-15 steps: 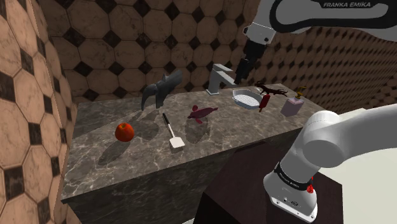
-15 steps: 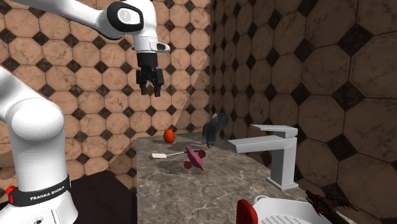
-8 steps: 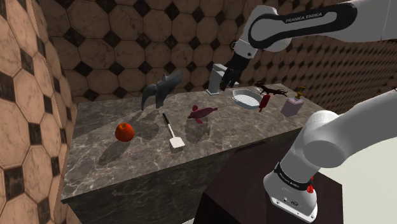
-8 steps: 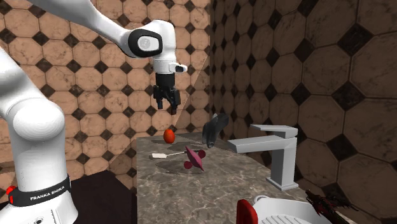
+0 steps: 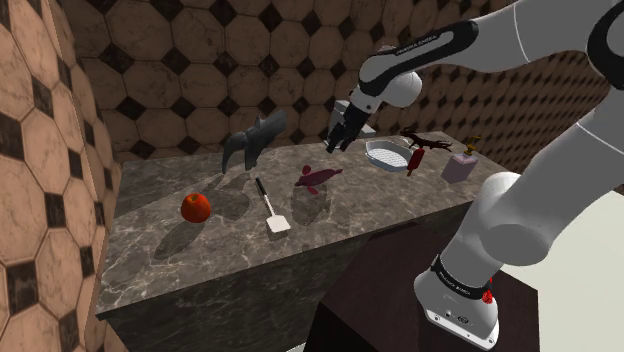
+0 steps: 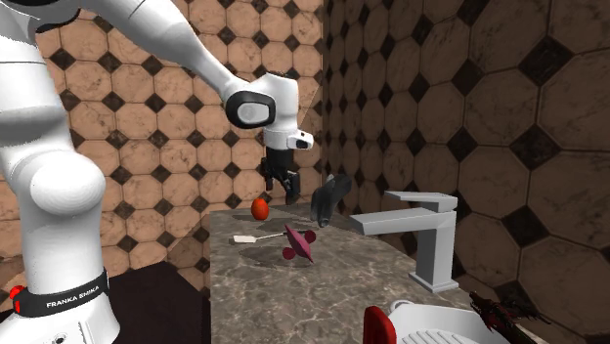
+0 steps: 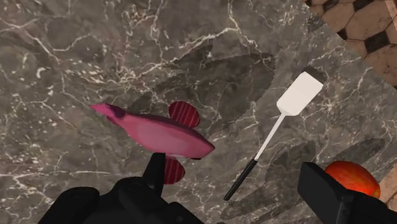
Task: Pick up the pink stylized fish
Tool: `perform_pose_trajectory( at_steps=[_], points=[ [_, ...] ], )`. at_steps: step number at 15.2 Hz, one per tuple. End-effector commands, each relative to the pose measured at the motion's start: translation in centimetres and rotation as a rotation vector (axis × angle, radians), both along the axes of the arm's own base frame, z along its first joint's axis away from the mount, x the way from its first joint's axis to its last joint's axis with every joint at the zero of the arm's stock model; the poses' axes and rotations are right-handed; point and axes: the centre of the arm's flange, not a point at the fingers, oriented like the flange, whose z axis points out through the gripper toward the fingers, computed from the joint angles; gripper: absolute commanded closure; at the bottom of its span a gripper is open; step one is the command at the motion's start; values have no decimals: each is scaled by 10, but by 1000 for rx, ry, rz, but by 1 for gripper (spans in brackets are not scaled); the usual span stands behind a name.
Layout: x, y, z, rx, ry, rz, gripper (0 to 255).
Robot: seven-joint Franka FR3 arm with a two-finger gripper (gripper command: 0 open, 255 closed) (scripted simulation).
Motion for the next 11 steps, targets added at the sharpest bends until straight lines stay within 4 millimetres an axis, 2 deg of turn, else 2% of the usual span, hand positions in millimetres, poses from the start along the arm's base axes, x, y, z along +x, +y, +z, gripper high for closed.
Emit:
perform_pose_trajectory(
  at_steps=[1,11],
  points=[
    [14,-10,-20,32,-16,-13,0],
    [92,-43,-123,189,-81,-69,0]
  ],
)
